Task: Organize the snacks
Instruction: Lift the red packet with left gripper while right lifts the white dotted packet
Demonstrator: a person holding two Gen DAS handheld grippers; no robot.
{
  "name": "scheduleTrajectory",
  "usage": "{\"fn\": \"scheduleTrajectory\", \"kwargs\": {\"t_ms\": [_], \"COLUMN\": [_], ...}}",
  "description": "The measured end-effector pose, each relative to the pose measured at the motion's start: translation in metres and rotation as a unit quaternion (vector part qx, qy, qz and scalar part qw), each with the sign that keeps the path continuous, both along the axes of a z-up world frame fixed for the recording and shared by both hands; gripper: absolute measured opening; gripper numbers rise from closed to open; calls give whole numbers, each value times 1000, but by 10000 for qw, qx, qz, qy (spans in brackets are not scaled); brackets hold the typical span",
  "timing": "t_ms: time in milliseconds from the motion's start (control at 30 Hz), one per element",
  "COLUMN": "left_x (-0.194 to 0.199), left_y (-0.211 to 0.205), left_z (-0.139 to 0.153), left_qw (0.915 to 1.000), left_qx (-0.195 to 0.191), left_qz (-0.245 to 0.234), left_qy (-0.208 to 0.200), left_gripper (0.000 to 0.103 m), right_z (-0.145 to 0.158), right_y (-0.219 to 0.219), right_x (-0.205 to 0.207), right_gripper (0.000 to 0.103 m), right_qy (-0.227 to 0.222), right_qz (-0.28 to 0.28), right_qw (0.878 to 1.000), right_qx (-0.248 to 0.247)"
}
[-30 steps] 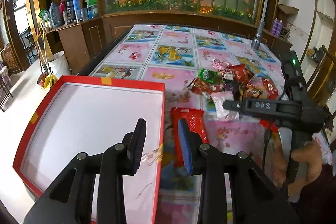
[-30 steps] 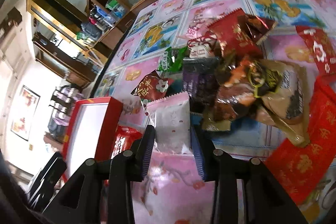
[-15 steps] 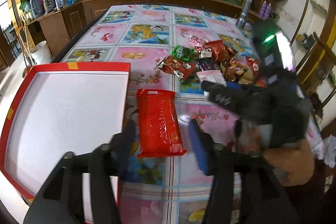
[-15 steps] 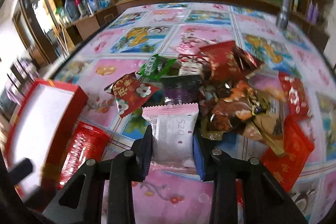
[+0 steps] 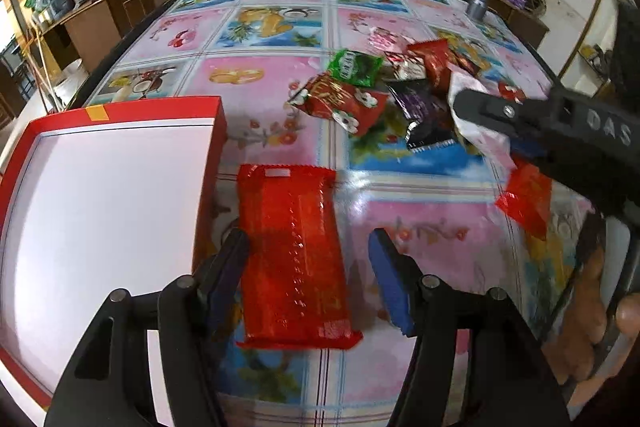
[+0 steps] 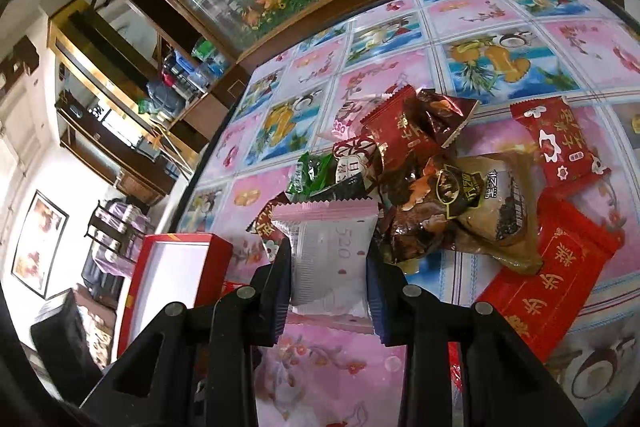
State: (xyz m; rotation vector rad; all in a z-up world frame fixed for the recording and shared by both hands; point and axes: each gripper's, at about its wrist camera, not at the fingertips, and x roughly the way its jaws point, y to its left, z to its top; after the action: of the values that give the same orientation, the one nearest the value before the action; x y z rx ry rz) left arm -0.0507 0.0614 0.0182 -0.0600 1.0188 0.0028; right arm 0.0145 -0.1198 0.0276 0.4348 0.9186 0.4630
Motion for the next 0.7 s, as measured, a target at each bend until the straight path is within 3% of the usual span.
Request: {"fn": "scheduleTrajectory", "kwargs": {"t_ms": [167,267,400,533,600,700], "left_x": [9,4,-1,1,-2,-6], "left_y": [-8,-31,-36,-30,-37,-44], "left_z": [-8,-11,-8,-10,-11,-11], "left_qw": [9991,9985,9969,9984,9972,9965], "left_qx": [-283,-45,-347,21,338,412], "left_qz": [-148,-500,-677,-530,-658,-725], "left_qy": [273,198,185,196,147,73], "left_gripper": [65,65,65,65,71,72], "right_z": [1,2,1,1,0,0], "right_y": [0,-4,-8,-8,-8,-8], "right_x": [-1,-1,0,-1,0,0], "right_gripper": [34,34,34,34,34,34], "right_qy": [-17,-23,-10,-20,-8,9], "right_qz": [14,-76,-168,-184,-189,-187], "right_qw": [10000,9999,9997,9997,9997,9997], "right_qx": [51,137,181,186,171,162]}}
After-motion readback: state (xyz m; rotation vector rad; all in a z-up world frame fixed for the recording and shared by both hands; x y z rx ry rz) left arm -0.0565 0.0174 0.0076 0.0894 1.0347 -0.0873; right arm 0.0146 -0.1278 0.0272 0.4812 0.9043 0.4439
